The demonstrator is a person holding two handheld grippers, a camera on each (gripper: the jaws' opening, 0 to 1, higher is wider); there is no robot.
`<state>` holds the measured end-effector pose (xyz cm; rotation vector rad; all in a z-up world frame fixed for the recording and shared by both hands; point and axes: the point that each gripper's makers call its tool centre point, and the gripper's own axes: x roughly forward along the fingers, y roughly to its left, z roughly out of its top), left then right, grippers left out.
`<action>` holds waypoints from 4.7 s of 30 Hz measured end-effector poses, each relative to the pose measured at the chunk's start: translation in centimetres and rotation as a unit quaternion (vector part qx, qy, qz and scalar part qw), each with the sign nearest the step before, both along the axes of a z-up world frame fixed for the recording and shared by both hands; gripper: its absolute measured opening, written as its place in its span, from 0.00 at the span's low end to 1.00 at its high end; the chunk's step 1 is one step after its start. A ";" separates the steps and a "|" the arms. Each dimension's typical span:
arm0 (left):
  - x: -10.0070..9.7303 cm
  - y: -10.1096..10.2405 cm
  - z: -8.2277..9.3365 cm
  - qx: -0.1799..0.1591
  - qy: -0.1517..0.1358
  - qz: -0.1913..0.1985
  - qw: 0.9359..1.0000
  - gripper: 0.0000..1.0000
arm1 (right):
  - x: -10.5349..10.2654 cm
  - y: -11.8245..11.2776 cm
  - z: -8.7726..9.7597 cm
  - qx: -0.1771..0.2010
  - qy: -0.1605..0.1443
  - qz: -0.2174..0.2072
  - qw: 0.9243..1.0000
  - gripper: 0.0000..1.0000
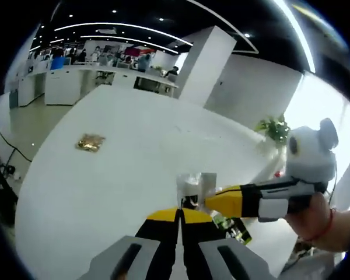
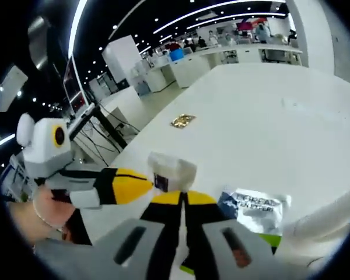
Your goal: Arrange the skincare products in the storage area until every visible bottle or jar stands upright without overlapping.
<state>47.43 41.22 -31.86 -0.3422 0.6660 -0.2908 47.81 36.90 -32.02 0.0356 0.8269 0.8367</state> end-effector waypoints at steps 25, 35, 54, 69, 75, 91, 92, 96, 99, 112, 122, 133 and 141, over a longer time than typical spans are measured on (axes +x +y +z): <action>0.8 0.7 -6.2 0.046 0.081 0.037 0.995 0.03 | 1.2 0.0 -6.1 -0.116 -0.038 0.069 0.990 0.17; 1.6 0.4 -6.6 0.038 0.080 0.055 0.995 0.03 | 1.2 2.0 -5.0 -0.089 -0.116 0.101 0.984 0.17; 5.8 6.7 -0.5 0.065 -0.087 0.128 0.986 0.18 | 0.6 1.7 -7.3 -0.116 -0.112 0.100 0.982 0.02; 15.9 14.5 -2.7 0.157 -0.066 0.123 0.978 0.28 | 0.8 1.9 -6.9 -0.103 -0.153 0.094 0.978 0.02; 18.9 16.5 -5.1 0.184 -0.032 0.112 0.976 0.25 | 0.9 1.6 -6.9 -0.088 -0.145 0.092 0.981 0.02; 17.6 16.6 -7.5 0.248 0.041 0.064 0.966 0.01 | 1.0 1.5 -6.8 -0.093 -0.148 0.092 0.980 0.02; 17.6 16.6 -7.6 0.246 0.043 0.066 0.966 0.01 | 0.9 1.5 -6.8 -0.095 -0.149 0.093 0.980 0.02; 17.3 16.5 -7.8 0.259 0.044 0.048 0.964 0.00 | 0.8 1.5 -6.8 -0.096 -0.147 0.092 0.980 0.02; 17.1 16.5 -7.8 0.267 0.046 0.041 0.962 0.00 | 0.5 1.5 -6.4 -0.106 -0.144 0.100 0.979 0.06; 16.8 16.6 -7.5 0.219 0.020 0.048 0.974 0.00 | 14.8 14.7 3.4 0.080 -0.169 0.084 0.979 0.23; 15.9 16.2 -7.0 0.201 -0.023 0.035 0.979 0.00 | 20.0 16.2 -6.7 0.040 -0.074 0.059 0.995 0.24; 15.9 16.2 -7.0 0.180 -0.044 0.032 0.982 0.00 | 18.5 18.8 -7.1 0.078 -0.022 0.099 0.992 0.03; 16.2 16.0 -7.2 0.190 -0.054 0.045 0.979 0.01 | 18.9 19.9 -5.7 0.077 -0.040 0.102 0.991 0.01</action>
